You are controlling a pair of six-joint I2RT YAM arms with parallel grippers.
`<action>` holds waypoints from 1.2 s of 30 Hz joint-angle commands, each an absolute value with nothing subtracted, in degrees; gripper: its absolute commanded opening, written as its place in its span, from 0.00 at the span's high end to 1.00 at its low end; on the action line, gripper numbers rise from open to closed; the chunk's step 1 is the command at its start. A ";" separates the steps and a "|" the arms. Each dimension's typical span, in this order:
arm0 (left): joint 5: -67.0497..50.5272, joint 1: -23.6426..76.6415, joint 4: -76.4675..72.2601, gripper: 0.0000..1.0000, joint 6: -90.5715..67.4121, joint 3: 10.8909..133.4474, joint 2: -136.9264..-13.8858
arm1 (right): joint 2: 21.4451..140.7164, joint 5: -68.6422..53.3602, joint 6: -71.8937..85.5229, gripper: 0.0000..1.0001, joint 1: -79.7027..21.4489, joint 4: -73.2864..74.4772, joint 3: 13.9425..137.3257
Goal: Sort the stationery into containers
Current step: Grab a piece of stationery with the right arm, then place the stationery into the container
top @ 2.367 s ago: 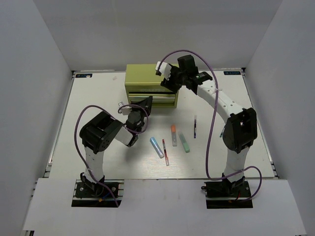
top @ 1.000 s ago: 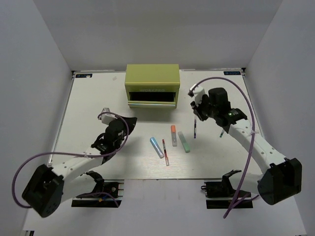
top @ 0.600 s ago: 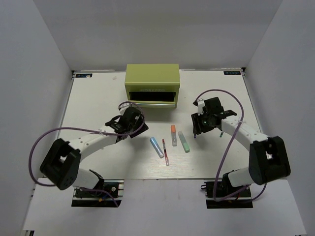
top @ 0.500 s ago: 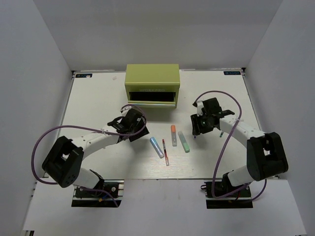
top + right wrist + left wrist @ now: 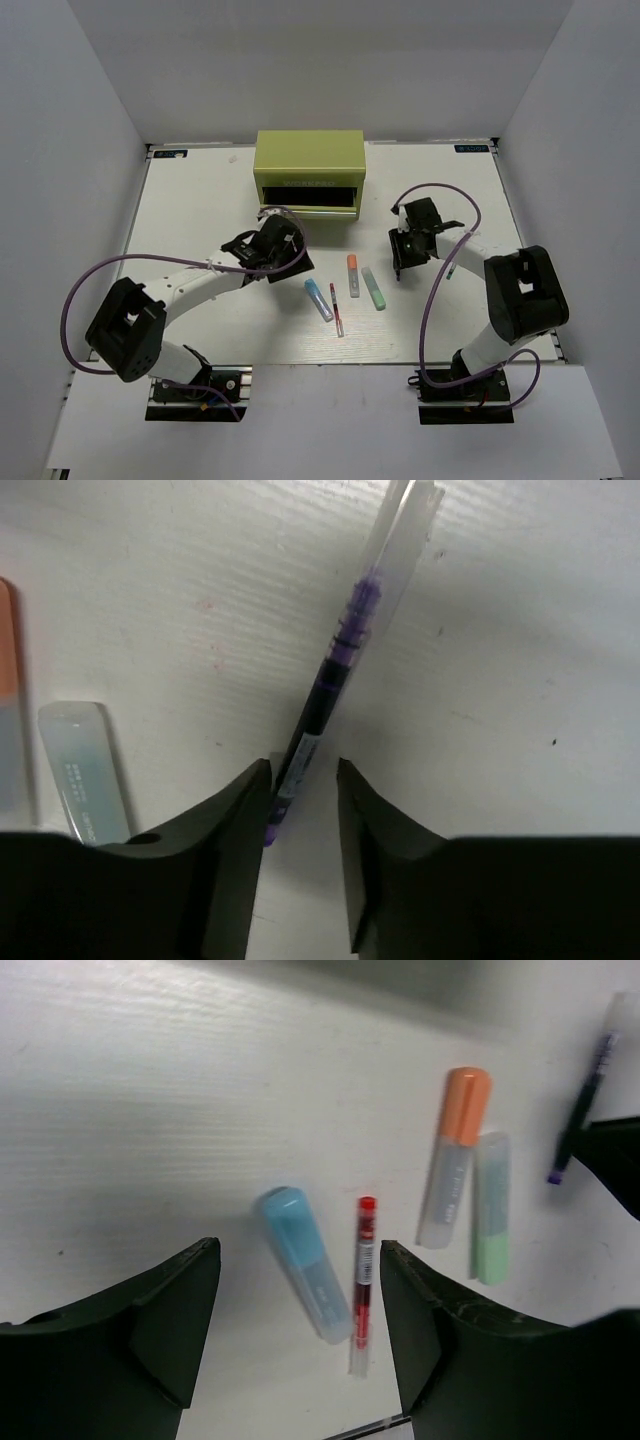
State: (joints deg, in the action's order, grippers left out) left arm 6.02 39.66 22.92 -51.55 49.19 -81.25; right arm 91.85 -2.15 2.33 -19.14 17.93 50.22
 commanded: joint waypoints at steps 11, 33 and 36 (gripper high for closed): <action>-3.15 44.82 8.36 0.21 -33.86 46.16 -75.51 | 87.11 -17.00 -14.09 1.00 -19.77 16.35 53.17; -2.29 51.50 3.87 0.21 -28.56 43.15 -78.31 | 101.59 -27.78 -56.25 1.00 -28.74 26.64 93.86; -1.76 52.03 4.39 0.21 -29.09 43.85 -79.01 | 105.10 -25.93 -57.21 0.99 -30.05 27.32 97.55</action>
State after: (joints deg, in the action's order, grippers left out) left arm -2.98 51.27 4.27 -29.36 42.06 -78.76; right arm 103.96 -27.92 -54.61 -28.99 26.11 92.73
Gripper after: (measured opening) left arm 0.791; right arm 0.049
